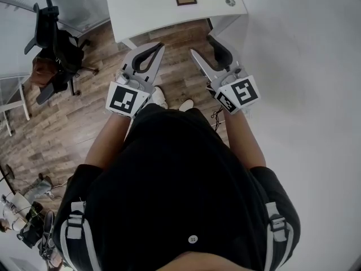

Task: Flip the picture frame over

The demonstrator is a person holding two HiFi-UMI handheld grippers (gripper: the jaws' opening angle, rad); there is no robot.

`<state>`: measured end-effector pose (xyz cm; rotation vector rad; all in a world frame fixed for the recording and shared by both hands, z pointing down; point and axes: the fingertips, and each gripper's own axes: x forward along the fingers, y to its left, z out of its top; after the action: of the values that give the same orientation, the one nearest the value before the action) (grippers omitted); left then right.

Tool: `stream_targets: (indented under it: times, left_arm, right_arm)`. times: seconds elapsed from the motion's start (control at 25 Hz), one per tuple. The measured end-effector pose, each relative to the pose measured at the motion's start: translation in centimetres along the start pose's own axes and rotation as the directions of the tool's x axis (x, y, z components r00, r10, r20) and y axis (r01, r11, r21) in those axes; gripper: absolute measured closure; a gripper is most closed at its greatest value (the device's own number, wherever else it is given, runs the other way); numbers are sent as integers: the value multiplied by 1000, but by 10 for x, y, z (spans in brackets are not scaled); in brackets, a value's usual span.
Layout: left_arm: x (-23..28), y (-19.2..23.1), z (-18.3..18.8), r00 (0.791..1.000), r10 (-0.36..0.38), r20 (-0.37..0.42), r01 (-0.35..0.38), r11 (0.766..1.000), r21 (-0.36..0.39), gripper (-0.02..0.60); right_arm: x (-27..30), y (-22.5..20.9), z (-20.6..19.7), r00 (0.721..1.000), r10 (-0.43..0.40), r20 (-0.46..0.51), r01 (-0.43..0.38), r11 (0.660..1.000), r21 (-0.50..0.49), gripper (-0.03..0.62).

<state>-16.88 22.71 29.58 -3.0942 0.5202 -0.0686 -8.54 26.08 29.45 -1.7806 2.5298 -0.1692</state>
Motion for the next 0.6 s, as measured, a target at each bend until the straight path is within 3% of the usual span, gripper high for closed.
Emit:
stream_targets:
  times: [0.24,0.6]
  left_arm:
    - [-3,14,-11,1000,-9,-11,9,1000,-5,574]
    - [-8,59,-18,1000,-26,-6,26,1000,-12,574]
  right_arm:
    - [13,-2,-4,1000,-21,-11,21,1000,-4,252]
    - [58,5,-9,998,-46,-31,45,999,-21,224]
